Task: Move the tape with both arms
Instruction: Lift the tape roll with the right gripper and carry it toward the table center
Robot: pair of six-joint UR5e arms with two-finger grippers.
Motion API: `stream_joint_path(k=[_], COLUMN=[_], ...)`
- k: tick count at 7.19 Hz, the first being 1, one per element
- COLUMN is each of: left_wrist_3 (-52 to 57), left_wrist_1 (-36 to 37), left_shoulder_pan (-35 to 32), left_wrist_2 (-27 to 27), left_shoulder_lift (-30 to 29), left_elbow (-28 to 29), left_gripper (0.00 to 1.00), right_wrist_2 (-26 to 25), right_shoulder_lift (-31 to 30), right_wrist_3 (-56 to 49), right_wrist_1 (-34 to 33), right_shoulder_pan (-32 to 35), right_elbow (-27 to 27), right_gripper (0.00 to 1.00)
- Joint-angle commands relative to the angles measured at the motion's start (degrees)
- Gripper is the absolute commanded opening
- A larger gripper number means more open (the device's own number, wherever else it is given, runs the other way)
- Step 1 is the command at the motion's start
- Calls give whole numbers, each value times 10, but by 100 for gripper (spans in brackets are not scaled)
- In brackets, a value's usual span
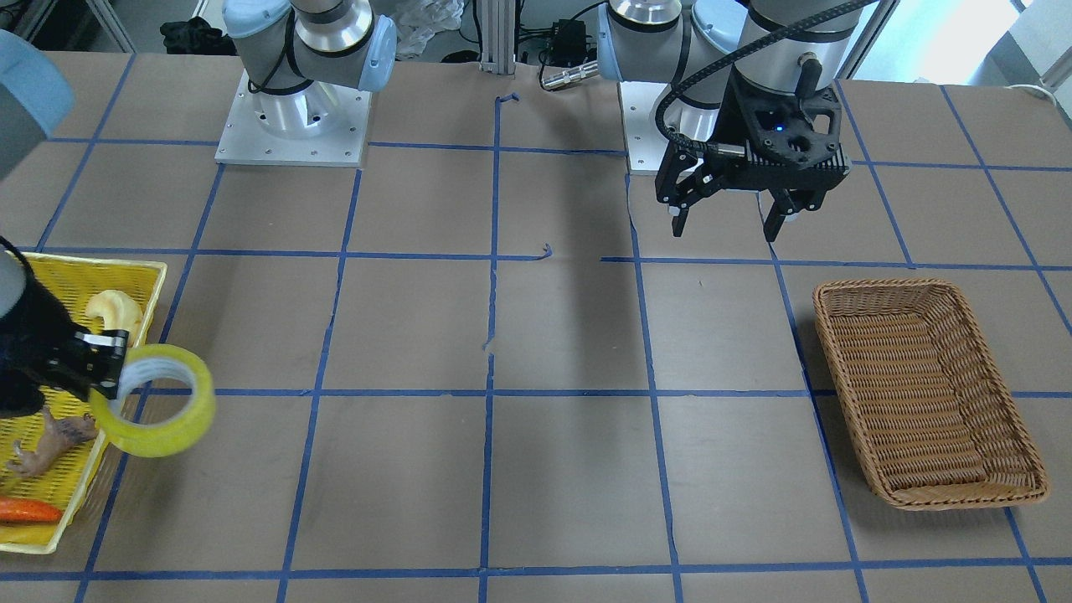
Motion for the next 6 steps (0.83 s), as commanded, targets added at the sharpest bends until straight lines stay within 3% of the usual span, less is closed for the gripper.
stream_joint_path(k=[1,4,5,6], left_wrist_3=[0,1,1,1], left_wrist_1=[0,0,-1,0], left_shoulder_pan=[0,1,2,2], left_wrist_2=[-1,3,3,3], left_shoulder_lift=[0,0,0,0], left_elbow=[0,2,1,1], left_gripper=[100,100,100,100], right_wrist_2=[36,56,69,118], right_shoulder_lift=[32,94,98,103], right_wrist_3=[155,207,217,216], right_wrist_1=[-73,-216,-224,-217], right_shoulder_pan=[108,197,204,204], right_elbow=[5,65,93,101], right_gripper=[0,0,0,0])
